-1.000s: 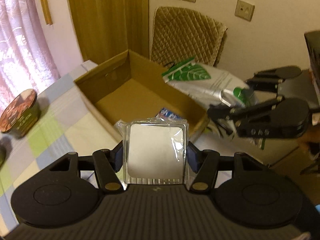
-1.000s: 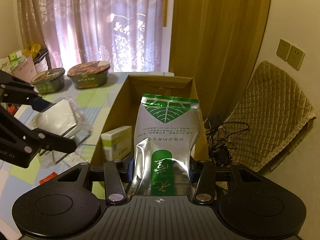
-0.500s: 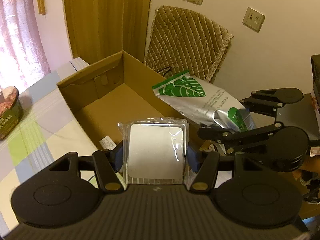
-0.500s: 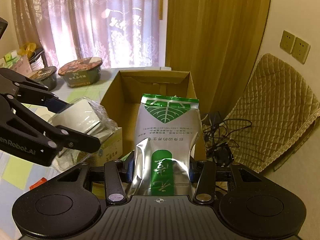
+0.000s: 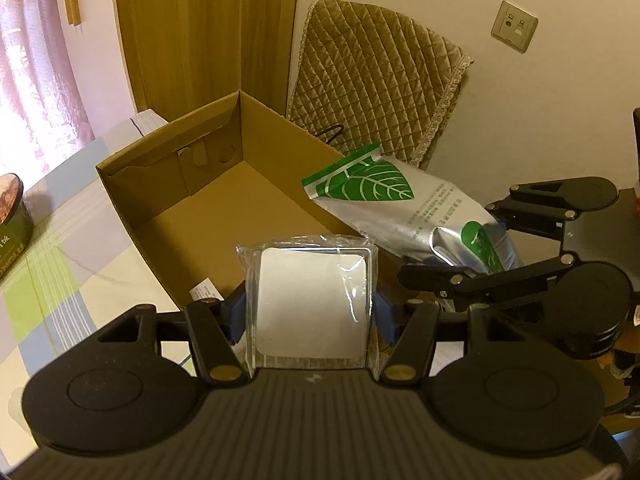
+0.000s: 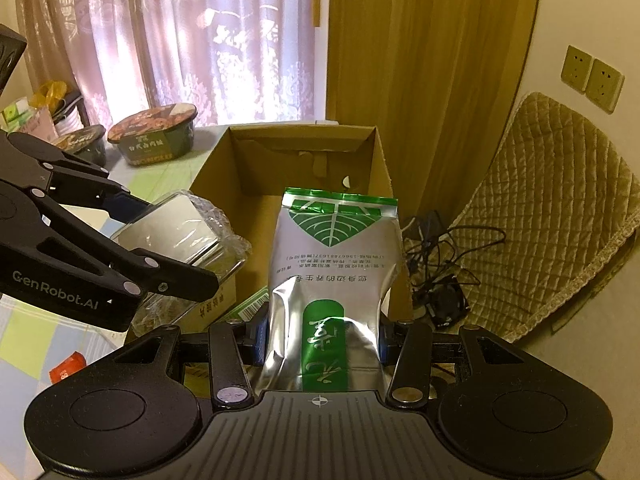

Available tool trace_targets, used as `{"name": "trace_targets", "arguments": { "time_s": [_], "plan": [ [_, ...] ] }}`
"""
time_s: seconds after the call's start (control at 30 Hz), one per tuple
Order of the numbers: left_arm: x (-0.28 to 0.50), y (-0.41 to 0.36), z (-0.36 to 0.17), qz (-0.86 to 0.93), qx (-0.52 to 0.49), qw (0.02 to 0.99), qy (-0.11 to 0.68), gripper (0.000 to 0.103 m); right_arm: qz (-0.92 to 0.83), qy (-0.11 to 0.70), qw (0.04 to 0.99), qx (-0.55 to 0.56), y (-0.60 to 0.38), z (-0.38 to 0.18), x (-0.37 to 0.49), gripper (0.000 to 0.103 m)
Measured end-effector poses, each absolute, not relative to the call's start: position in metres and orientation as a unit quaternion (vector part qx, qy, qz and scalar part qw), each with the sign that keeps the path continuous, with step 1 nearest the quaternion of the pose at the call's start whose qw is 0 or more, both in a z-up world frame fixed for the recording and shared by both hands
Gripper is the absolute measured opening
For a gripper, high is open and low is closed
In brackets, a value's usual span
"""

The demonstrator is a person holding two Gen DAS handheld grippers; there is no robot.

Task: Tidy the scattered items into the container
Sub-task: 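Lower the clear tray into the box and open the left gripper while the right holds the pouch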

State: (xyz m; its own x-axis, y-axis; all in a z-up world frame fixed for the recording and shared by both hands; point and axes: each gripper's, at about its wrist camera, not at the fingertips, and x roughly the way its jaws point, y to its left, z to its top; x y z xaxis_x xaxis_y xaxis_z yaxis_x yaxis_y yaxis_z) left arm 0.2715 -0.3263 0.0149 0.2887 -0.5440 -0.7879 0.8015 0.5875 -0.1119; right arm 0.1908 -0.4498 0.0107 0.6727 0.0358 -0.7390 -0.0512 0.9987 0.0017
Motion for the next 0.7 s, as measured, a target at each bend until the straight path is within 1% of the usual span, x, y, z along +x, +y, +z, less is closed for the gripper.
{"name": "trace_targets", "arguments": {
  "time_s": [0.37, 0.4, 0.43, 0.7],
  "plan": [
    [0.272, -0.331, 0.017, -0.423, 0.161, 0.792, 0.41, 0.057, 0.025, 0.405, 0.914, -0.01, -0.449, 0.009, 0.193, 0.049],
    [0.272, -0.331, 0.018, -0.42, 0.159, 0.796, 0.406, 0.063, 0.025, 0.405, 0.914, -0.01, -0.449, 0.009, 0.194, 0.049],
    [0.272, -0.33, 0.02, -0.416, 0.157, 0.8, 0.402, 0.072, 0.024, 0.405, 0.914, -0.01, -0.449, 0.009, 0.194, 0.049],
    [0.276, -0.318, 0.029, -0.406, 0.158, 0.811, 0.392, 0.073, 0.023, 0.404, 0.914, -0.012, -0.448, 0.009, 0.195, 0.049]
  ]
}}
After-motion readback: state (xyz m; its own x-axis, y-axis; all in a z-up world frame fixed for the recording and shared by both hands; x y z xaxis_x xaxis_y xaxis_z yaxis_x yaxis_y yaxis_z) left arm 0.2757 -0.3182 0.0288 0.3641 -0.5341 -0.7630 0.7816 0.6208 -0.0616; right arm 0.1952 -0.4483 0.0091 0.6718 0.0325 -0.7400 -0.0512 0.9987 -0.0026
